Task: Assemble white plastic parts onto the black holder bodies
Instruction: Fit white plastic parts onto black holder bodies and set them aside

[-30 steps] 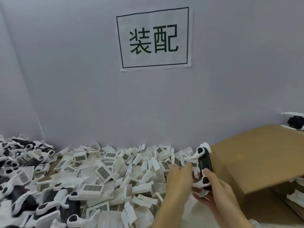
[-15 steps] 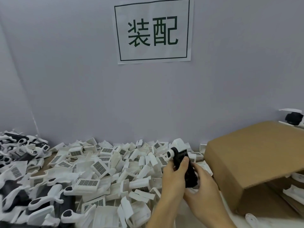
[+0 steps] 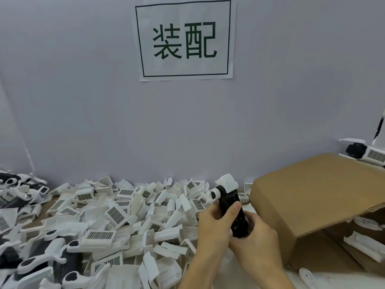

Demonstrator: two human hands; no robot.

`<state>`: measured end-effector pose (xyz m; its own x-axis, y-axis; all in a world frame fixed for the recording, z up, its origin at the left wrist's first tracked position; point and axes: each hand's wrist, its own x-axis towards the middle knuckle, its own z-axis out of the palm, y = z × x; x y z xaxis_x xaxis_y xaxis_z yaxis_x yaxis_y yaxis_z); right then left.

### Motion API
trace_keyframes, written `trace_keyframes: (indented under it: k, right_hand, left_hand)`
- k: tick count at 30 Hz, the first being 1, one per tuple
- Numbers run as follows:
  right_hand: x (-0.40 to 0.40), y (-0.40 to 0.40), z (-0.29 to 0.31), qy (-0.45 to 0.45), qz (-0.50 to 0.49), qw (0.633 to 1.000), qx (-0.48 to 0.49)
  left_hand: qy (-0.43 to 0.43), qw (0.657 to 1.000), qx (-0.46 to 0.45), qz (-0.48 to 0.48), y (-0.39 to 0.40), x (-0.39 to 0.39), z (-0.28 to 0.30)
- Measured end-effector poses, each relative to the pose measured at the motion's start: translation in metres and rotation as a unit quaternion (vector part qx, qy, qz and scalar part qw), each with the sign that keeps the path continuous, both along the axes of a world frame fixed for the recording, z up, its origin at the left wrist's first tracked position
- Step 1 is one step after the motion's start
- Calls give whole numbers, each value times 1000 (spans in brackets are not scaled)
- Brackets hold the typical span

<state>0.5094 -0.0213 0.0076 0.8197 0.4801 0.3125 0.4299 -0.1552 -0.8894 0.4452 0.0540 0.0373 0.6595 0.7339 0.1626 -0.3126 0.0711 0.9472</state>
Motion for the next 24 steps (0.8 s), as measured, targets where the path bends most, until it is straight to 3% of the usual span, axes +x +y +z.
trace_keyframes:
  k: [8,13,18,21,24]
  right_hand:
    - [0,-1,-4,9,88,996,-9]
    - [5,-4,-2,20,155,987,49]
    - [6,-13,7,57,160,960,223]
    - [8,-13,10,88,116,961,234]
    - [15,-13,12,64,84,976,193]
  left_hand:
    - [12,999,35,20,3,1,-8]
    - [15,988,148,49,7,3,-13]
    - [74,928,355,85,10,3,-20]
    - [133,886,432,105,10,4,-23]
    - [158,870,460,86,10,3,-24]
